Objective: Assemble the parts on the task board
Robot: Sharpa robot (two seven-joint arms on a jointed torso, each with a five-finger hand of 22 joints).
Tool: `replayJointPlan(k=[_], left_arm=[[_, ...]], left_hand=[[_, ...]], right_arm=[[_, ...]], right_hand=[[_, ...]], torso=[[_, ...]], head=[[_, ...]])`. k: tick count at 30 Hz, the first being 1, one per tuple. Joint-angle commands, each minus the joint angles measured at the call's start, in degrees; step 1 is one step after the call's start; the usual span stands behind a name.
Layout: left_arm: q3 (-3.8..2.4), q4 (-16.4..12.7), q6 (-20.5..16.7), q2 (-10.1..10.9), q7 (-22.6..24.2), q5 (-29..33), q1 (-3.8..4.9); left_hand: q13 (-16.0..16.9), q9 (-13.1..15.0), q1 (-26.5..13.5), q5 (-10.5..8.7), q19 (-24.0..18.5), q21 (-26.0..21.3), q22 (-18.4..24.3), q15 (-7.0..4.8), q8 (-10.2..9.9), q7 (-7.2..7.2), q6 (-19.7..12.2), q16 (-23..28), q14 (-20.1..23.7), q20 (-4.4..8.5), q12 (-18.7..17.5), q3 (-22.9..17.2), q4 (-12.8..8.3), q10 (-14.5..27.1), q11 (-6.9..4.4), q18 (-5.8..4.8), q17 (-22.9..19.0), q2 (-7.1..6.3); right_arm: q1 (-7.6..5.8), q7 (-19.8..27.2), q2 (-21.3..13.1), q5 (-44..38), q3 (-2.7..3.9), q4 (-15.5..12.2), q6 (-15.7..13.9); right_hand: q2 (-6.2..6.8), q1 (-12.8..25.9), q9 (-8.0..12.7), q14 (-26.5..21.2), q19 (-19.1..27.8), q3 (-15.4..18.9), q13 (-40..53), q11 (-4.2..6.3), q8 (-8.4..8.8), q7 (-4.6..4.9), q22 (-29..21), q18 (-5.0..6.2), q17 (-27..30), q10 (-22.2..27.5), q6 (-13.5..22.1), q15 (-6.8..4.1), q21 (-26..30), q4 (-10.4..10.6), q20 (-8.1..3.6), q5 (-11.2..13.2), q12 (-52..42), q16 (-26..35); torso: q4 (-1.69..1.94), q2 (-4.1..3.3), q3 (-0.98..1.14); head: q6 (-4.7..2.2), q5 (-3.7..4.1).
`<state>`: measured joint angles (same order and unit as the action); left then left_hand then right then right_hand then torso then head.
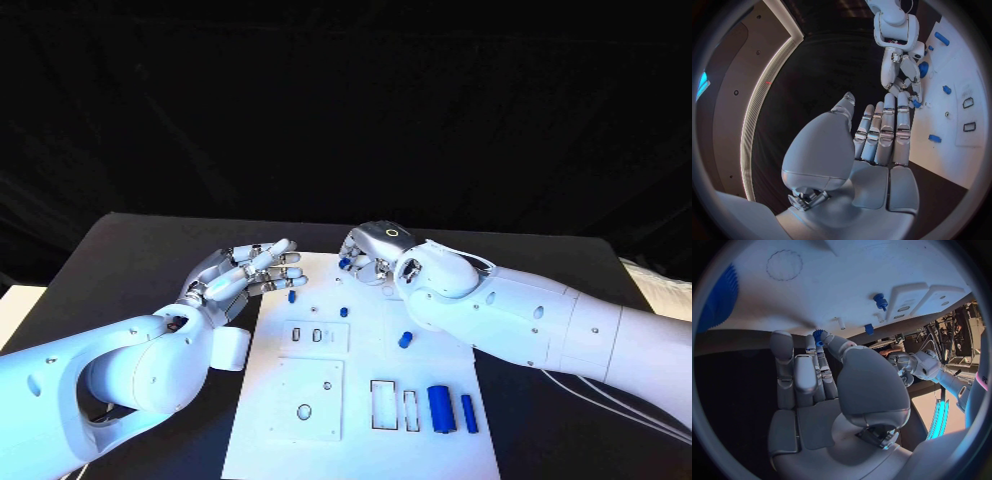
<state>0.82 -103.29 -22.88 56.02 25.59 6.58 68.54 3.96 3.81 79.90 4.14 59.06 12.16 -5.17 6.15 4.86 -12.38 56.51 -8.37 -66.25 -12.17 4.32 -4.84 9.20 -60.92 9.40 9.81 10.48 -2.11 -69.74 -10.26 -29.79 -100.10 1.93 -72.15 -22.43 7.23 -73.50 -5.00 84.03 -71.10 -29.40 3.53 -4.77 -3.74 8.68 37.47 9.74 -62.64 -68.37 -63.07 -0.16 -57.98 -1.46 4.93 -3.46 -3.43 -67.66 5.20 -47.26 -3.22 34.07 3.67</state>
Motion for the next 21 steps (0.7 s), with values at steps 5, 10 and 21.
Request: replayJointPlan(k=[5,10,21], left_arm=[[-0.05,-0.01,1.06,-0.13,0.25,0.06,0.18],[-0.05,0.08,1.06,-0.12,0.24,0.06,0.18],[-0.04,0.15,0.99,0.51,0.22,0.38,0.19]], left_hand=[[-0.04,-0.03,-0.54,-0.21,-0.08,-0.24,0.07,0.36,-0.38,-0.35,-0.04,0.19,0.15,-0.46,-0.36,0.10,-0.24,0.10,0.15,0.60,0.08,0.04],[-0.04,-0.03,-0.54,-0.21,-0.08,-0.24,0.07,0.36,-0.38,-0.35,-0.04,0.19,0.15,-0.46,-0.36,0.10,-0.24,0.10,0.15,0.60,0.08,0.04],[-0.04,-0.03,-0.54,-0.21,-0.08,-0.24,0.07,0.36,-0.38,-0.35,-0.04,0.19,0.15,-0.46,-0.36,0.10,-0.24,0.10,0.15,0.60,0.08,0.04]], right_arm=[[0.11,-1.57,0.46,-0.24,-0.08,0.92,1.42],[0.11,-1.40,-0.09,-0.08,-0.09,0.27,0.20],[-0.50,-3.20,-10.40,7.30,0.57,-9.08,-2.88]], right_hand=[[2.57,-0.13,1.39,-1.08,4.44,3.99,-0.03,-1.88,0.30,1.30,-6.49,0.20,6.35,9.80,8.93,1.66,4.57,1.67,1.27,0.62,-0.03,5.48],[1.91,-1.68,1.11,-1.01,4.64,6.53,0.15,-1.91,-0.06,1.30,-6.57,0.37,6.50,9.83,8.77,1.77,4.58,2.85,1.60,0.54,-0.51,5.26],[1.07,-2.36,0.57,1.95,-1.60,5.63,2.12,1.18,-1.49,-0.30,4.29,-1.25,-0.72,-4.87,2.54,-0.84,-3.50,5.54,0.16,-0.33,-6.45,-1.76]], torso=[[0.08,-0.03,-0.02],[0.11,-0.04,0.01],[-0.43,0.03,0.10]], head=[[0.01,0.28],[0.03,0.20],[-0.15,0.45]])
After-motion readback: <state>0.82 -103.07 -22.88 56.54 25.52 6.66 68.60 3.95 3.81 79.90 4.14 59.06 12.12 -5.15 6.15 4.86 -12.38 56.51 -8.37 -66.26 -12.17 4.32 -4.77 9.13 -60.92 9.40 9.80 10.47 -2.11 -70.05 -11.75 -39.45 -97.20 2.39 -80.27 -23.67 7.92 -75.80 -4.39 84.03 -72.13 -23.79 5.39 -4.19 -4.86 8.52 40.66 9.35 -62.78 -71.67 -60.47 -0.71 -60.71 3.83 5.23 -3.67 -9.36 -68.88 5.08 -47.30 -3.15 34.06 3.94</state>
